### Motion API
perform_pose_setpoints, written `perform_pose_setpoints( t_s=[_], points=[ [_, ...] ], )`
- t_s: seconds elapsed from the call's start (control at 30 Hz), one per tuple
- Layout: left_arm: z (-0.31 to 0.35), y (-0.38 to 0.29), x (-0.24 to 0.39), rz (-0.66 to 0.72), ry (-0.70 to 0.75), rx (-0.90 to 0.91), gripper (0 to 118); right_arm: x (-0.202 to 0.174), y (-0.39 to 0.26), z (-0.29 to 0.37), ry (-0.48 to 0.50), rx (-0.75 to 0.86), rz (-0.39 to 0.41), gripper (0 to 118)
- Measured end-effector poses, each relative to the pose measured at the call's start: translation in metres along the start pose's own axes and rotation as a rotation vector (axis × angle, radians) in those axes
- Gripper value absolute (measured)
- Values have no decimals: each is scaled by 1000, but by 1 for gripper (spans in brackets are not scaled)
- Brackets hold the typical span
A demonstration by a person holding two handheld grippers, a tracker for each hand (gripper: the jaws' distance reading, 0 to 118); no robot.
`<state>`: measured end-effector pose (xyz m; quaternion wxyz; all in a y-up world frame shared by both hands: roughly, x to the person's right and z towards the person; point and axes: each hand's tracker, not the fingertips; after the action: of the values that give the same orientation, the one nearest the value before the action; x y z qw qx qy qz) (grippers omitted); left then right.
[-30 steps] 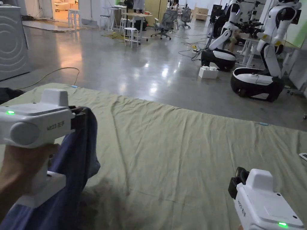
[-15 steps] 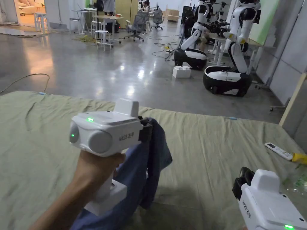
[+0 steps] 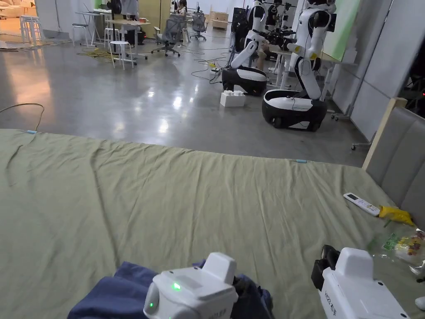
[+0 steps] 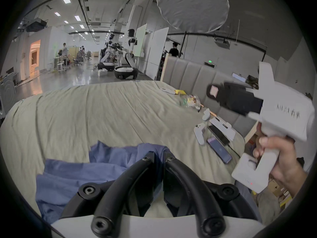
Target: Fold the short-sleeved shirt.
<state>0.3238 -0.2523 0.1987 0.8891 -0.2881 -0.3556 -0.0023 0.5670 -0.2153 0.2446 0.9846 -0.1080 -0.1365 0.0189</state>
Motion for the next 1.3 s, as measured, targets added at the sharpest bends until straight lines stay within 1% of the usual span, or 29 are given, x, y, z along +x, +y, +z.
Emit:
perform_pose_setpoints(
  t_s=[0.03,0.13,0.17,0.2,0.3,0.47,0.53,0.6,0.63,0.67,0.7,0.73,0.77,0.83,0.87,0.93,0.97,1.17,1.3],
  points=[
    [2,-5,2,1,2,0,38,-1,-1,0,1,-2,1,1],
    [11,-12,-4,-11,5,7,56,-5,-1,0,19,-11,8,1],
    [18,-9,-7,-18,18,37,72,-6,-1,0,24,-12,12,1],
    [25,-7,-13,-21,31,68,74,-8,0,0,32,-14,17,1],
    [48,8,-34,19,117,159,74,-14,3,0,46,-11,25,1],
    [83,28,-72,18,369,274,73,-29,13,0,70,11,27,1],
    [98,31,-86,43,457,332,69,-37,17,2,79,30,28,1],
    [112,34,-97,52,531,382,52,-44,20,3,85,50,27,1],
    [118,34,-101,48,566,402,41,-46,22,4,87,60,25,1],
    [124,34,-105,42,595,419,24,-50,23,4,93,75,32,1],
    [130,34,-109,41,625,432,17,-54,24,4,94,79,31,1],
    [135,33,-112,46,641,449,15,-57,26,5,91,89,36,1],
    [140,31,-115,50,653,469,7,-59,28,6,90,108,48,1],
    [148,29,-120,52,649,479,6,-61,29,6,100,105,28,1],
    [151,28,-122,55,660,477,2,-63,31,7,100,110,31,1],
    [154,28,-129,72,652,430,0,-65,32,6,99,114,39,1],
    [154,26,-134,87,633,416,0,-65,32,6,102,114,39,1],
    [149,13,-157,148,629,362,0,-66,32,4,106,101,46,1],
    [136,7,-179,204,596,254,0,-66,28,1,107,83,52,1]
  ],
)
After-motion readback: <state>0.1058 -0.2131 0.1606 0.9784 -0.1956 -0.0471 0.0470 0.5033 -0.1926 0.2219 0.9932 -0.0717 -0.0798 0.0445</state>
